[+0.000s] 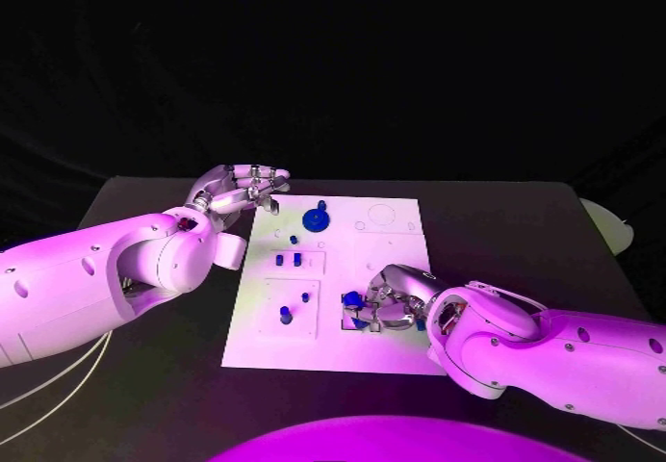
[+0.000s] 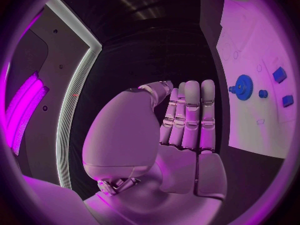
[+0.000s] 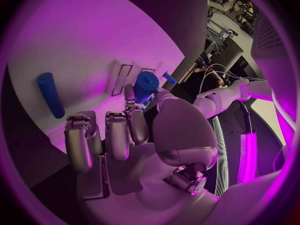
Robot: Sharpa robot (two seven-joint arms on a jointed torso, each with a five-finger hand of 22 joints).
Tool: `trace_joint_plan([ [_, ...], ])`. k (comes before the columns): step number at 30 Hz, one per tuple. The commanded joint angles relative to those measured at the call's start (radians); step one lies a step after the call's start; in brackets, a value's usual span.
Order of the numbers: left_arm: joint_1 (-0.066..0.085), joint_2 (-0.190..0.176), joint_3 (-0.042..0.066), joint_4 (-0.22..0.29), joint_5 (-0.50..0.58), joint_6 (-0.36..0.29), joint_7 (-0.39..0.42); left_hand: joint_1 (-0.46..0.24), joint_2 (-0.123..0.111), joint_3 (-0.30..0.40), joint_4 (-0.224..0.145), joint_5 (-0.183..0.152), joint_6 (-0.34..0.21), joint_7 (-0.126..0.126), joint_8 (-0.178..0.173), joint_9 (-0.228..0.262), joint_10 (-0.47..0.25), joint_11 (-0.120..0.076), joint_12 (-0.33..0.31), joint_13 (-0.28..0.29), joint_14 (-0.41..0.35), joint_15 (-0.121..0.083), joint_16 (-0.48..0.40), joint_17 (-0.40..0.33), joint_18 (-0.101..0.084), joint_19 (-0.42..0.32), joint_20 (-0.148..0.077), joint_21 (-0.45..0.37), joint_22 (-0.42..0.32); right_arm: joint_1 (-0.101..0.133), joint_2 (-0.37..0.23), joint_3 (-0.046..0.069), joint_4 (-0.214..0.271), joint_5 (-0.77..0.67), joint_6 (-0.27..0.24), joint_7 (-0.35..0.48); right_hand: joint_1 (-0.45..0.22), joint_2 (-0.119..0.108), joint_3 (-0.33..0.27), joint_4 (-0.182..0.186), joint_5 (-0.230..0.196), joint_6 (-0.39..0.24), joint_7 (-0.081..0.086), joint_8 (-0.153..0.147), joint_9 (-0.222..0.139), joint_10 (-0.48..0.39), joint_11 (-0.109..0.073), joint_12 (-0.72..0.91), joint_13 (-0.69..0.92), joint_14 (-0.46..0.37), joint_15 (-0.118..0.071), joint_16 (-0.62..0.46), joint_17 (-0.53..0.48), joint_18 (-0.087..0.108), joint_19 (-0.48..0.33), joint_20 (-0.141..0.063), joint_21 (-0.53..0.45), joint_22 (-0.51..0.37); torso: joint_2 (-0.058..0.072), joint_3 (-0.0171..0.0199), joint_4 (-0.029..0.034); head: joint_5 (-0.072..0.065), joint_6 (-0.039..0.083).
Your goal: Assemble the parts on the task board
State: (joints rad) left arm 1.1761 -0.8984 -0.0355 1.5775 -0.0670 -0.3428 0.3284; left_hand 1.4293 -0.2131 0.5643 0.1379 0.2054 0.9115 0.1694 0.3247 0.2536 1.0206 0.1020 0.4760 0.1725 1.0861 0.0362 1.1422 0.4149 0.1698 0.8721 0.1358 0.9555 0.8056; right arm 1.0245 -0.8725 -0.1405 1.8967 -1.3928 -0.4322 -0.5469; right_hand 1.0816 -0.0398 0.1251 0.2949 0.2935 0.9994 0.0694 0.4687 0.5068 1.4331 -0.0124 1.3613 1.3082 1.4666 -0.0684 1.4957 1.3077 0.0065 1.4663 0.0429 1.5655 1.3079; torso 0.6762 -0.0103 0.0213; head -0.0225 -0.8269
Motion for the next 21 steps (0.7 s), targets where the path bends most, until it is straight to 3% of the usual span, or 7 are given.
trace_joint_plan([
  [1, -0.002, 0.0, 0.001, 0.003, -0.003, 0.015, 0.004, -0.002, 0.007, 0.0, -0.008, 0.002, 0.0, 0.003, 0.002, 0.001, -0.006, 0.0, 0.004, 0.001, 0.002, -0.002, -0.004, -0.001, 0.014, 0.007, 0.0, -0.006, 0.001, 0.0, 0.003, 0.0, -0.001, -0.015, 0.029, -0.015, -0.019, 0.001, -0.015, 0.001, -0.007, 0.019, -0.011, 0.006, 0.004, 0.008, -0.001, 0.003, 0.049, 0.074, -0.007, 0.003, 0.096, -0.007, 0.105, -0.007, 0.005, 0.263, 0.0, 0.0002, -0.0002, 0.001, 0.0],
  [3, -0.002, 0.0, 0.001, 0.003, -0.003, 0.016, 0.004, -0.002, 0.007, 0.0, -0.008, 0.002, 0.0, 0.003, 0.002, 0.001, -0.006, 0.0, 0.004, 0.001, 0.002, -0.002, -0.004, -0.001, 0.014, 0.007, 0.0, -0.006, 0.001, 0.0, 0.005, 0.0, -0.002, -0.019, 0.026, -0.016, -0.031, 0.002, -0.022, 0.001, -0.013, 0.018, -0.012, 0.009, 0.005, 0.007, -0.002, 0.002, 0.05, 0.074, -0.008, 0.002, 0.095, -0.007, 0.105, -0.008, 0.005, 0.263, 0.0, 0.0003, -0.0004, 0.001, 0.001],
  [12, -0.002, -0.001, 0.001, 0.004, -0.003, 0.016, 0.002, -0.002, 0.007, 0.0, -0.008, 0.002, 0.0, 0.003, 0.002, 0.001, -0.006, 0.0, 0.004, 0.001, 0.002, -0.002, -0.004, -0.001, 0.014, 0.007, 0.0, -0.006, 0.001, 0.001, 0.011, 0.0, -0.006, -0.034, -0.009, -0.014, -0.138, 0.017, -0.122, 0.0, -0.166, -0.006, -0.006, 0.026, 0.012, -0.019, 0.003, -0.046, 0.018, 0.07, -0.004, -0.004, 0.082, -0.002, 0.096, -0.006, -0.017, 0.256, 0.0, 0.0003, -0.0007, -0.003, 0.003],
  [21, -0.002, -0.002, 0.001, 0.004, -0.003, 0.016, 0.0, -0.002, 0.007, 0.0, -0.008, 0.002, 0.0, 0.003, 0.002, 0.001, -0.007, 0.0, 0.005, 0.002, 0.003, -0.002, -0.004, -0.001, 0.014, 0.007, 0.0, -0.006, 0.001, 0.001, 0.009, 0.0, -0.004, -0.046, -0.029, -0.004, -0.154, 0.02, -0.155, 0.0, -0.186, -0.012, -0.004, 0.031, 0.013, -0.024, 0.005, -0.056, 0.011, 0.069, -0.003, -0.006, 0.079, 0.0, 0.094, -0.005, -0.022, 0.255, 0.0, 0.0004, 0.0001, -0.001, 0.002],
])
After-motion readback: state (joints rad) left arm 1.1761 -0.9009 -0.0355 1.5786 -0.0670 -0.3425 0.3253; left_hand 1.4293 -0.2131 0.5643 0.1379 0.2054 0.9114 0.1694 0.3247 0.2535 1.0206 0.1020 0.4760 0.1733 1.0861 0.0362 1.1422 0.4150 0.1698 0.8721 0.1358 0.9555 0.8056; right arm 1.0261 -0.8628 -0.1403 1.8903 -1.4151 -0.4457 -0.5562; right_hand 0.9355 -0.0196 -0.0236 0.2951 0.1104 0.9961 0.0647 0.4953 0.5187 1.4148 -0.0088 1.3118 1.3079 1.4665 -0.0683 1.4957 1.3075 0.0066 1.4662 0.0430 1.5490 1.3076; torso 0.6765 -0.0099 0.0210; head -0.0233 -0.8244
